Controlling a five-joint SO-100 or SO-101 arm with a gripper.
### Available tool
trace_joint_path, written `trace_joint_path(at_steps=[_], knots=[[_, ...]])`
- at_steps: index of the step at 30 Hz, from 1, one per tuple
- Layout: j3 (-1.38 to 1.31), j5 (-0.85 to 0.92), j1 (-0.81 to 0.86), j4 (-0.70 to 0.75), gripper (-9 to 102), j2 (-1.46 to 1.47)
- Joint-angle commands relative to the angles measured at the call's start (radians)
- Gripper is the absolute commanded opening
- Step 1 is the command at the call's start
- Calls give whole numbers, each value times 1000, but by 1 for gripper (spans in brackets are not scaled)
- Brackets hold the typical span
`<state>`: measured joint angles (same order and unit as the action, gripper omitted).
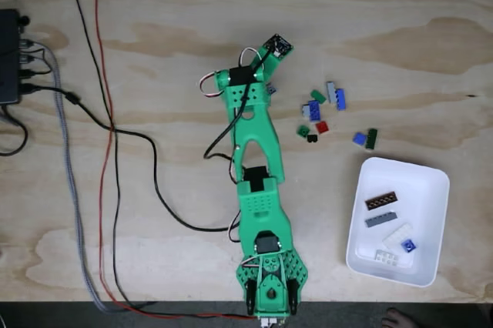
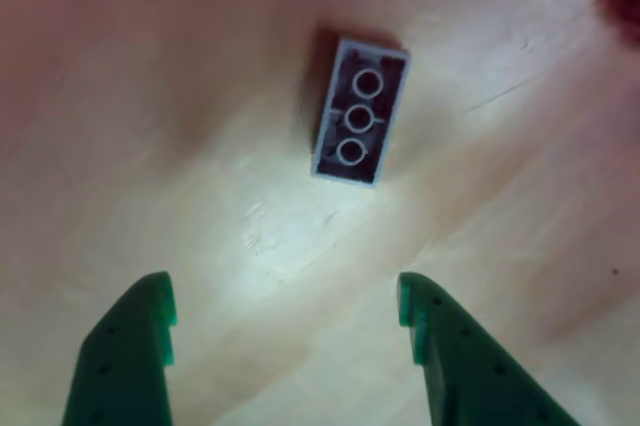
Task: Put all lego bricks in the bin.
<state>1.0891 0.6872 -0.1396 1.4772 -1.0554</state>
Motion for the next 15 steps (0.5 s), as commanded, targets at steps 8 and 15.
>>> trace_joint_path(at_steps=[8, 15], knots=[[52, 81, 124, -204, 21, 63], [192, 83, 97, -255, 0, -55]])
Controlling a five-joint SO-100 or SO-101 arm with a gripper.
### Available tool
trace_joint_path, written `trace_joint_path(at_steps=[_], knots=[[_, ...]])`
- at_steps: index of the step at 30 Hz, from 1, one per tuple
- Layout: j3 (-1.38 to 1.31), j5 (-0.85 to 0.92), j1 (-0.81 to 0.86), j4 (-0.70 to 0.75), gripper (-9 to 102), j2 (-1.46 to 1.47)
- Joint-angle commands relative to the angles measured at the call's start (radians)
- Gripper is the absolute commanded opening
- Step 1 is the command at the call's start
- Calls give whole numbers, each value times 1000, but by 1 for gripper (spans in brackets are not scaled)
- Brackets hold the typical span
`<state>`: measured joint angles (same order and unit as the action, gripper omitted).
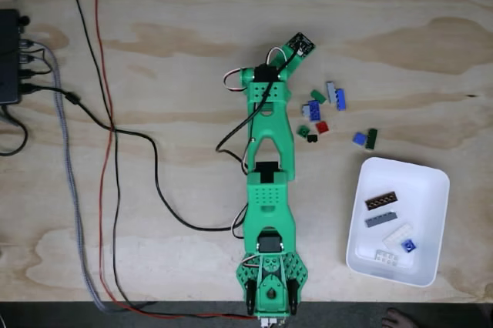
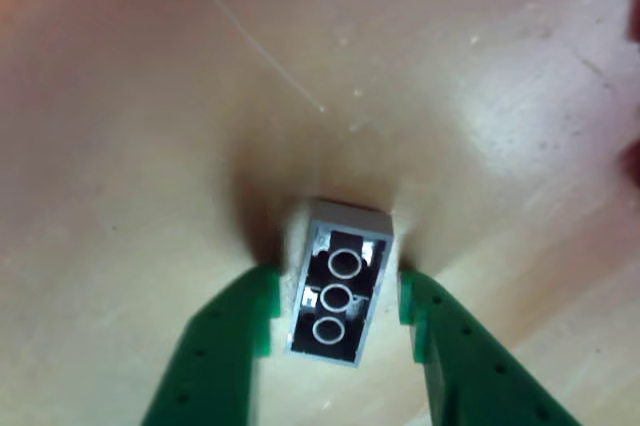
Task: Put all lego bricks in the bin.
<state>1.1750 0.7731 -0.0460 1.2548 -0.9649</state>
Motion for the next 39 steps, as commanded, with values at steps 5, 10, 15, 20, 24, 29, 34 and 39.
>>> trace_joint_path(at_steps=[5, 10, 15, 20, 24, 29, 34, 39], knots=[[262, -49, 241, 95, 0, -890], [310, 153, 807, 126, 0, -1278], [698, 509, 1220, -172, 0, -1276], [989, 742, 1413, -408, 0, -1246], [1138, 796, 1424, -523, 21, -1250], [910, 667, 1212, -193, 32, -1216], [476, 472, 584, 170, 30, -1120], [591, 334, 183, 72, 27, -1014]])
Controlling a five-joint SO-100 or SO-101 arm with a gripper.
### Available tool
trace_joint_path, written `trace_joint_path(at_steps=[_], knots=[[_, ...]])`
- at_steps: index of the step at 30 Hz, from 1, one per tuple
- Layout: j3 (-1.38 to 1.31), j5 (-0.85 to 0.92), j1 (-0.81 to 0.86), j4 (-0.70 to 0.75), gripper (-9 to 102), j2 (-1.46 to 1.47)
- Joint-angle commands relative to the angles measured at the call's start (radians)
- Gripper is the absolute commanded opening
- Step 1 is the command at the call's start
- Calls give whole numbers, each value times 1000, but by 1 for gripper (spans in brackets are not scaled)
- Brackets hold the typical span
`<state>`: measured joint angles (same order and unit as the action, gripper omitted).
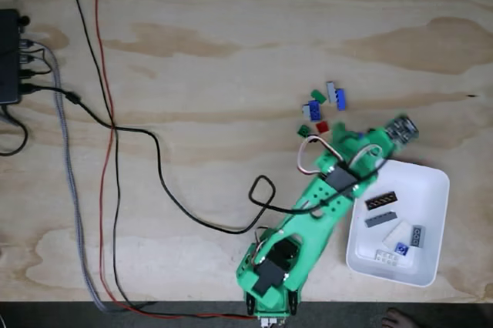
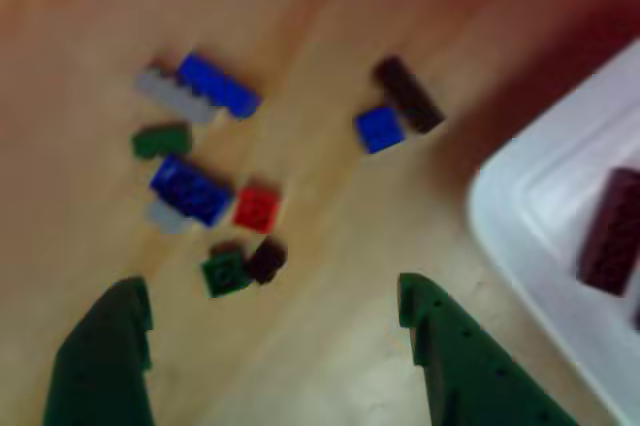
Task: Put all lego bricks in the bin.
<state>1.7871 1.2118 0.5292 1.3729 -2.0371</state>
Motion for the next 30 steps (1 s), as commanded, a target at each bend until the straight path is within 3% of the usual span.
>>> trace_joint_path(at_steps=[1, 8, 12, 23, 30], knots=[[15, -120, -417, -77, 27, 84], [249, -61, -380, -187, 25, 236], [370, 5, -278, -370, 25, 282], [351, 58, -252, -595, 23, 403], [301, 60, -295, -603, 20, 471]])
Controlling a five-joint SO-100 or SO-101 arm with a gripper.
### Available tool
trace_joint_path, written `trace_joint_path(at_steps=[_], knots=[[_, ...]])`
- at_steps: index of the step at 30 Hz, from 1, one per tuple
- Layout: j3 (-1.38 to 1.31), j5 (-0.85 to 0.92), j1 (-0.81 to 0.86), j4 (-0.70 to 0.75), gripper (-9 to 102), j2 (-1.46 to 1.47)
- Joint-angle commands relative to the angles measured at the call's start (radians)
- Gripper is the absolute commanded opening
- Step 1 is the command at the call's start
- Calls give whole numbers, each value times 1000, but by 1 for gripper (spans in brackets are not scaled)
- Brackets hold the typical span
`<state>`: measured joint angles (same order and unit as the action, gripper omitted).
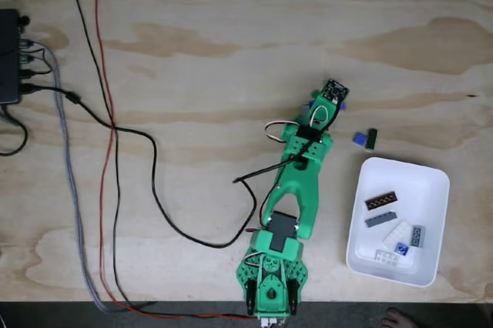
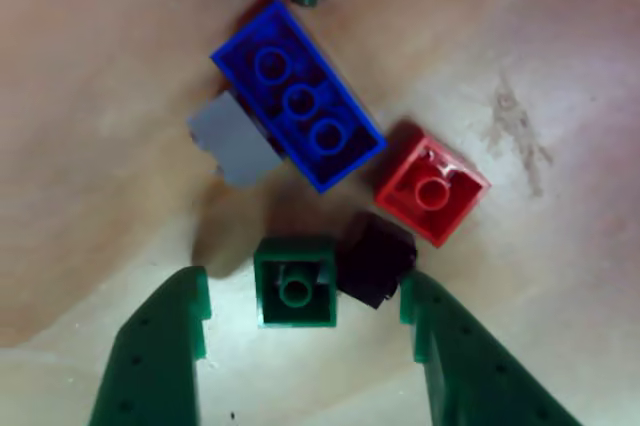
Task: Put all lego bricks in the bin.
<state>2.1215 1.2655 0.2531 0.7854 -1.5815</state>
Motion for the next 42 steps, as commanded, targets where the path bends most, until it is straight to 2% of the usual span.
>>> trace_joint_path(at_steps=[1, 8, 12, 17, 21, 25, 27, 29, 32, 33, 37, 38, 42], knots=[[-37, 6, -23, -17, 18, 20], [-37, 15, -51, 15, 1, -3], [-44, -9, -49, 92, 0, -129], [-91, -126, 5, 245, 0, -615], [-272, -91, 247, 382, 0, -936], [-265, -21, 646, 316, 0, -1046], [-201, 94, 834, 380, 0, -1015], [-115, 172, 954, 354, 0, -945], [43, 215, 1049, 133, 0, -868], [63, 221, 1066, 106, 0, -853], [117, 204, 1029, 103, 0, -810], [127, 224, 1026, 126, 0, -808], [259, 319, 1055, 71, 0, -813]])
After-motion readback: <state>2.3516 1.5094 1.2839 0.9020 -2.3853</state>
